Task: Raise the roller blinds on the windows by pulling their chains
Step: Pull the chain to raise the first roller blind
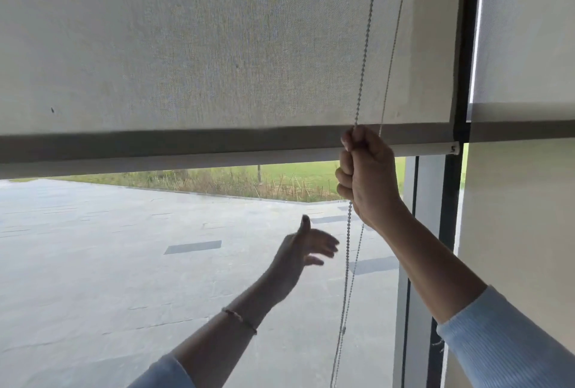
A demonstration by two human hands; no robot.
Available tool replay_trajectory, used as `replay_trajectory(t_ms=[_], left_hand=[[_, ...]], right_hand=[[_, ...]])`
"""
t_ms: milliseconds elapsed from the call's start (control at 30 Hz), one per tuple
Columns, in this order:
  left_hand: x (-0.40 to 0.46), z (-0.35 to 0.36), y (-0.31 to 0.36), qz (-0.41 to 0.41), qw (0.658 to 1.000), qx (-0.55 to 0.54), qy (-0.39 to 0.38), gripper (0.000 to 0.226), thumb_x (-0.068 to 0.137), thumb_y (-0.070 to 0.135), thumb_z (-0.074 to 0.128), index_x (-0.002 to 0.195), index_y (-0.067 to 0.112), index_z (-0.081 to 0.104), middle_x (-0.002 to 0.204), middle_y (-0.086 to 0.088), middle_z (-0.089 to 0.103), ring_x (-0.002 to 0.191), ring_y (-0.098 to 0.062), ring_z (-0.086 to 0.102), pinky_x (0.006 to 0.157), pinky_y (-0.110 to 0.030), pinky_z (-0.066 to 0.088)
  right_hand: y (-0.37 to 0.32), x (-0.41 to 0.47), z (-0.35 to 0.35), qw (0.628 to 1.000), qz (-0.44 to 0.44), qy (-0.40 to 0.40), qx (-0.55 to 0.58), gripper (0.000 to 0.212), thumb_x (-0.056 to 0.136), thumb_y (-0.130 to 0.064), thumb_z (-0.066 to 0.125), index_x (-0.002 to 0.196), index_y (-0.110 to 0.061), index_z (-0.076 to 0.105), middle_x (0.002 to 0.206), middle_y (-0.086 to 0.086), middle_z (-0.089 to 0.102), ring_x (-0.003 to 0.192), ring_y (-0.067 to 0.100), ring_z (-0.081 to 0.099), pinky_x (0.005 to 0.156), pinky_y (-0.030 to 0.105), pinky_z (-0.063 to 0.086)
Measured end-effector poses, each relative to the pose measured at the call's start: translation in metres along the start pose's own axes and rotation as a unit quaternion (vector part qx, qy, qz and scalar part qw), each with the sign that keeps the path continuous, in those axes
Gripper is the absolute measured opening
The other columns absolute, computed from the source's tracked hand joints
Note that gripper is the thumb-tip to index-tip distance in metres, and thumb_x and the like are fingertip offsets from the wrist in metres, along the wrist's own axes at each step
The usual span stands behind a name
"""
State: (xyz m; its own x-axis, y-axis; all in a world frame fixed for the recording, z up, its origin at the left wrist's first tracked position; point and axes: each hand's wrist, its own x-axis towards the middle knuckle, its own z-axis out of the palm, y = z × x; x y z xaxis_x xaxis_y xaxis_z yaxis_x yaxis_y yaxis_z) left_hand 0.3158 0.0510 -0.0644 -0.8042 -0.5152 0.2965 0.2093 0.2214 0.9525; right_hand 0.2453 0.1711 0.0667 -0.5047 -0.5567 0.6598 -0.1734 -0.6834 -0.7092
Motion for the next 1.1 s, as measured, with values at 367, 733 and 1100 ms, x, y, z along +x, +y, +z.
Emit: replay_trajectory(t_ms=[367,733,1100], left_hand=[[0.047,0.022,0.228,0.184,0.980,-0.067,-0.025,0.061,0.106,0.048,0.025,0.100,0.005,0.067,0.078,-0.009,0.065,0.064,-0.019,0.062,0.061,-0.029,0.050],[0.046,0.041,0.233,0.137,0.970,-0.188,-0.064,0.054,0.105,0.046,0.036,0.056,0.027,0.025,0.042,0.011,0.020,0.032,-0.004,0.015,0.035,-0.008,0.016],[0.042,0.039,0.234,0.139,0.957,-0.224,-0.123,0.063,0.106,0.047,0.030,0.047,0.026,0.023,0.040,0.013,0.019,0.029,-0.002,0.017,0.039,-0.007,0.013]], right_hand=[[0.017,-0.026,0.012,0.999,0.037,0.007,-0.018,0.040,0.106,-0.008,0.025,0.070,-0.021,0.037,0.050,-0.004,0.018,0.036,0.005,0.011,0.044,0.008,0.013],[0.018,-0.033,0.021,0.999,0.035,-0.004,-0.038,0.039,0.103,-0.004,0.027,0.069,-0.021,0.037,0.050,-0.003,0.018,0.037,0.006,0.011,0.043,0.009,0.014],[0.018,-0.037,0.021,0.998,0.001,-0.005,-0.055,0.037,0.106,-0.010,0.030,0.071,-0.019,0.038,0.051,-0.001,0.019,0.037,0.007,0.012,0.042,0.010,0.015]])
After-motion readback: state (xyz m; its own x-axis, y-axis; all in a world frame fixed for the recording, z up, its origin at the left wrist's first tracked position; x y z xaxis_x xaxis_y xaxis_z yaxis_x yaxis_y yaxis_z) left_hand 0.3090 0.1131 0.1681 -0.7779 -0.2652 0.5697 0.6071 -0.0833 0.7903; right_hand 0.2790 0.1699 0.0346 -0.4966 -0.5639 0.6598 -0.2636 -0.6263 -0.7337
